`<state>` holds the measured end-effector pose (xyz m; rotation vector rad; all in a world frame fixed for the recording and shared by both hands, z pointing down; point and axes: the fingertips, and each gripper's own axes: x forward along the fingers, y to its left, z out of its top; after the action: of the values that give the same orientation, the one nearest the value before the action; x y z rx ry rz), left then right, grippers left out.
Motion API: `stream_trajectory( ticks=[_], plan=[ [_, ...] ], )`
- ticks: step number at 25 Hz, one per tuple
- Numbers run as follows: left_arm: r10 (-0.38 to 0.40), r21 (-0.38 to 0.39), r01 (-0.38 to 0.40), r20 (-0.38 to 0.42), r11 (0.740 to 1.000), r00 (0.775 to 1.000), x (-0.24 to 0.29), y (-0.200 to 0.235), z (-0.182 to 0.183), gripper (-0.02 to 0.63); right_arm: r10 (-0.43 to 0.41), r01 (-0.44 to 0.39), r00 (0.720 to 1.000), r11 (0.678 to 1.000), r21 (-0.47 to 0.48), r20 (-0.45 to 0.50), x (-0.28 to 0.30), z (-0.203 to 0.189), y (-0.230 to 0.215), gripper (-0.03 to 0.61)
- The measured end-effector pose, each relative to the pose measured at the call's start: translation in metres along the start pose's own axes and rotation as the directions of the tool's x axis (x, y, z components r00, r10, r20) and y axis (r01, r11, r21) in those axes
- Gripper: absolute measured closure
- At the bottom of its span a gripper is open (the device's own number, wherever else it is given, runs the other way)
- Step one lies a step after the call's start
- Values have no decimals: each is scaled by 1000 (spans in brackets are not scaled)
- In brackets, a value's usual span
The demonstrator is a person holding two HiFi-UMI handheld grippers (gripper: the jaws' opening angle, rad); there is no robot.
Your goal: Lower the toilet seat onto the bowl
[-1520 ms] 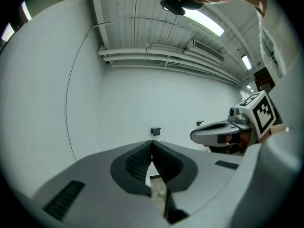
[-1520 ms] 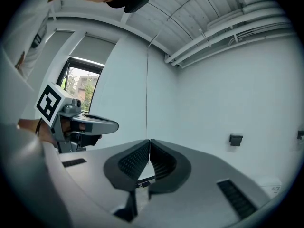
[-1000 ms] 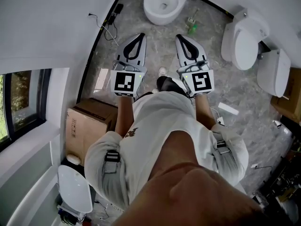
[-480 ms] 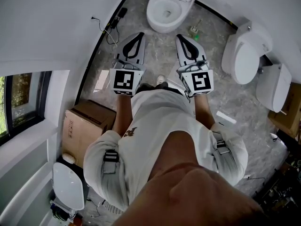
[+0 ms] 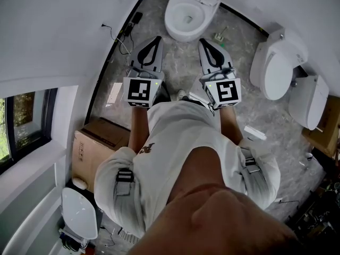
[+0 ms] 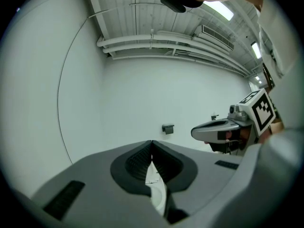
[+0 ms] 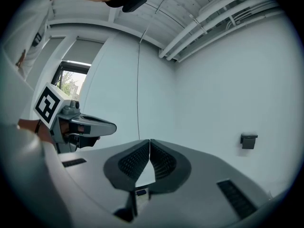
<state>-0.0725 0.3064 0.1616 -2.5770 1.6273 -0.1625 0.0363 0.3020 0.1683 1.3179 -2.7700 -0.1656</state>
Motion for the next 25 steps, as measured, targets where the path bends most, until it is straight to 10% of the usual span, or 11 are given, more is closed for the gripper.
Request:
stream_trajectory(
  ticks=[25],
  plan=[
    [-254,-33,256,58,966,965,123,142,-32,592,-298,299,950,954,-6,-88,156,-21,-27,557]
  ],
)
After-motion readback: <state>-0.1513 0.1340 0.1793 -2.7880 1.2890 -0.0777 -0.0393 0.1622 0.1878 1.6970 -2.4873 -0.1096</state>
